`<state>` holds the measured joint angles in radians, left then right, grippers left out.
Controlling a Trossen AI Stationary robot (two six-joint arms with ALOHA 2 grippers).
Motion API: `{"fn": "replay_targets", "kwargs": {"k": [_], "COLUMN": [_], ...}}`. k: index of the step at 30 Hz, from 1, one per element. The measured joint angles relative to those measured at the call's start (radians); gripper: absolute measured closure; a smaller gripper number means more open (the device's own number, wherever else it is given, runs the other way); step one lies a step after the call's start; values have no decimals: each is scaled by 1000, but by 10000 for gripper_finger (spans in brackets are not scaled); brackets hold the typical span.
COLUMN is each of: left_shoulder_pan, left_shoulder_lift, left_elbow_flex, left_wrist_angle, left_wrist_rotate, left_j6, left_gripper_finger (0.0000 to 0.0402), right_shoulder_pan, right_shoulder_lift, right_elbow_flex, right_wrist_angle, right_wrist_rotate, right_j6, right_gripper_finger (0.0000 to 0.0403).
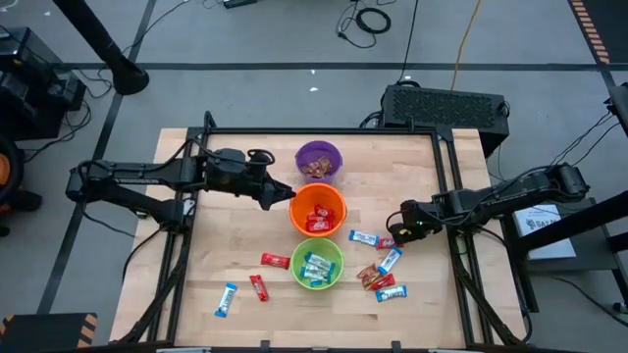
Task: Sort candy by brand, put in halloween buckets
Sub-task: Put red chocolate bar into the orange bucket
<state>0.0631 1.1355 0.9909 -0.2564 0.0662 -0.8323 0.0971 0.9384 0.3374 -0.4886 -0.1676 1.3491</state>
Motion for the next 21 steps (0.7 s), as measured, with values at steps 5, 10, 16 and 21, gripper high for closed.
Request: {"fn": "replay_targets", "kwargs": {"k": [5, 10, 16, 21], "left_shoulder_pan": [0, 0, 0, 0], "left_shoulder_lift": [0, 0, 0, 0], "left_elbow_flex": [0, 0, -1, -1], "left_wrist_angle": [0, 0, 0, 0], "left_wrist_rotate": [0, 0, -3, -6], "left_j6": [-1, -1, 3, 4], "left_gripper_finger": [204, 204, 204, 204], "right_shoulder_pan": [0, 1, 2, 2], "right_shoulder_lift": [-54, -131, -175, -178], "right_elbow_flex": [0, 24, 101, 185], "right_wrist_angle": [183, 322, 351, 350], "right_wrist_rotate": [-42, -40, -18, 15], "right_j6": [3, 31, 3, -32], "right_gripper_finger": [402, 403, 403, 403]}}
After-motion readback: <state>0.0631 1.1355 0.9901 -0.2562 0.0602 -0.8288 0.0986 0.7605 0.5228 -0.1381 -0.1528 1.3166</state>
